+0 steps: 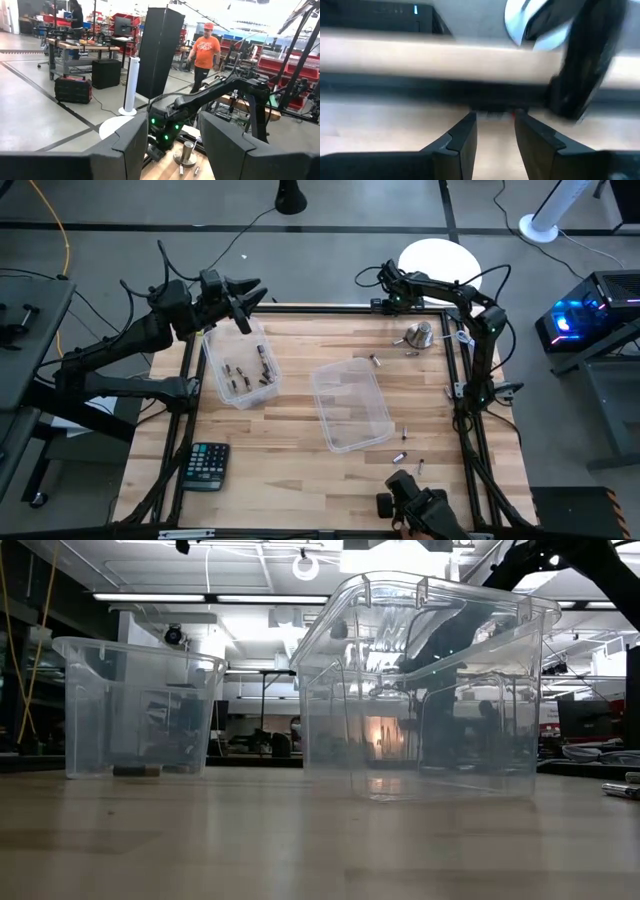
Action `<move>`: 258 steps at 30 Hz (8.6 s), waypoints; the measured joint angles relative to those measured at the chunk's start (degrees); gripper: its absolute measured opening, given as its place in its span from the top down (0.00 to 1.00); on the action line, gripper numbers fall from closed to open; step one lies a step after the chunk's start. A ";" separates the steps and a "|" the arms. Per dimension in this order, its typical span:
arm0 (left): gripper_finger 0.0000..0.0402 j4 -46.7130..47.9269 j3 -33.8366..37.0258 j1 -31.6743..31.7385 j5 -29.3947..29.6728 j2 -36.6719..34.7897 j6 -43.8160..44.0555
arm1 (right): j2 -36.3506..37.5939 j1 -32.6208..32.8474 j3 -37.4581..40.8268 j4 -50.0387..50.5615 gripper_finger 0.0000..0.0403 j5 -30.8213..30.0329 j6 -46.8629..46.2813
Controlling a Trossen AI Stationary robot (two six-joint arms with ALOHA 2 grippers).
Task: Sort batteries
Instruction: Put the silver battery into the right transparent bin
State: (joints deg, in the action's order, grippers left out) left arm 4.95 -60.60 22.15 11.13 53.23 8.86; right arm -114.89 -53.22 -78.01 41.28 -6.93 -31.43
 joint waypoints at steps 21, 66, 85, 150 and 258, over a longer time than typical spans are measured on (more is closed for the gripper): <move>0.58 0.43 0.00 0.00 0.01 0.00 -0.09 | 0.83 -2.95 0.28 -0.27 0.69 -2.93 -0.09; 0.58 3.56 -0.02 0.00 0.35 0.00 0.46 | 2.13 9.34 -0.64 -11.09 0.69 27.34 32.63; 0.58 4.76 -0.02 -0.07 1.67 0.00 2.03 | 1.14 20.45 3.88 -10.45 0.69 20.15 57.25; 0.58 1.21 -0.02 -4.16 -30.08 18.09 0.32 | 41.80 69.50 6.81 21.15 0.70 -6.98 -31.45; 0.58 4.24 -0.02 -6.80 -17.79 5.84 8.94 | 33.95 34.20 27.67 -8.60 0.95 -4.25 -1.85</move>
State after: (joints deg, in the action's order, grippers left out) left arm 9.19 -60.62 15.35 -6.66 59.07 17.80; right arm -80.94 -19.02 -50.35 32.69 -11.18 -33.28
